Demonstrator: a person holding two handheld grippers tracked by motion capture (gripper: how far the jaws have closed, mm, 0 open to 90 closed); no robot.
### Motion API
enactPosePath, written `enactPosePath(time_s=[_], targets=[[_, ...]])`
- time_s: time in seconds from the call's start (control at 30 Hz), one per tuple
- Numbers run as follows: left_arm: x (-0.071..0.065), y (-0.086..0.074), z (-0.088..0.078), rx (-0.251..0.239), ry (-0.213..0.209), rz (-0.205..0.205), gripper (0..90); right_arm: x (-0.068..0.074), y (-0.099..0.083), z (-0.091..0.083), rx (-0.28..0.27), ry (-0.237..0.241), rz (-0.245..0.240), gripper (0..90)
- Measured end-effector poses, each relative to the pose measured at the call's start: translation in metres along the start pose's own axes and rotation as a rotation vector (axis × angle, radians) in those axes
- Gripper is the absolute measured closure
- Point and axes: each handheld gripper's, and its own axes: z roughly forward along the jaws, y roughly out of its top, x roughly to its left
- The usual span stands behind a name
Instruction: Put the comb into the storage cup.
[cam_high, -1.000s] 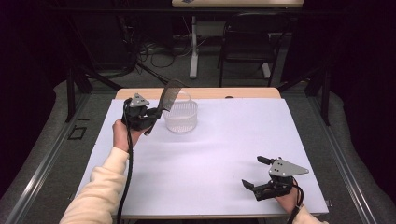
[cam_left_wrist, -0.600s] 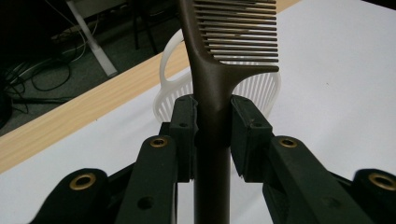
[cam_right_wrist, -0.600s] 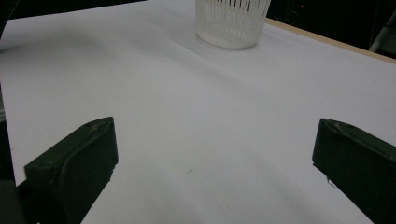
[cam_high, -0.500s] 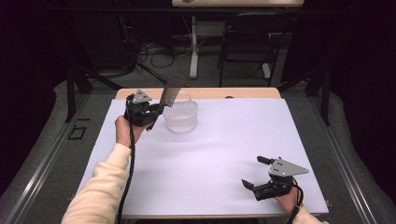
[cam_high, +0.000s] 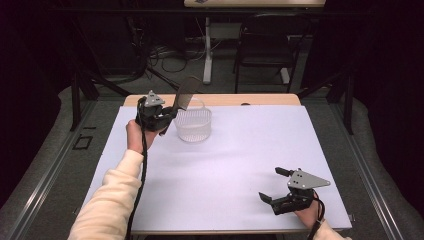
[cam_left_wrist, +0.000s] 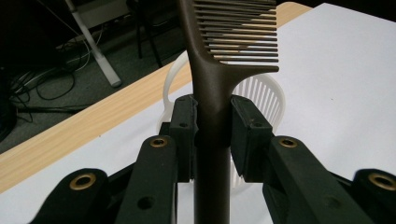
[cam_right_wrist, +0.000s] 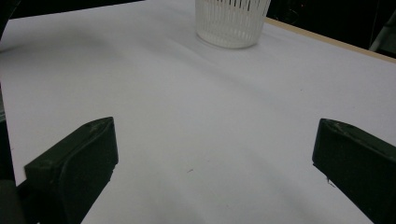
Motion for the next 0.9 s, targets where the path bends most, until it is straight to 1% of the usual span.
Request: enactPosePath(time_s=[0.33,0.63,0.83,0.9], targets=[[0.0,0.007,0.004,-0.013,0.003,0.004,72.3,0.0,0.0,0.0,0.004,-0.002,-0.002,0.0],[0.001,0.011,0.008,-0.012,0.008,0.007,72.3,0.0,0.0,0.0,0.001,-0.001,-0.003,0.0],[0.002,0.016,0.012,-0.022,0.009,0.005,72.3,0.001,0.0,-0.001,0.004,0.001,0.003,0.0],[0.001,0.017,0.013,-0.029,0.011,0.004,72.3,0.0,0.0,0.0,0.004,0.0,-0.003,0.0]])
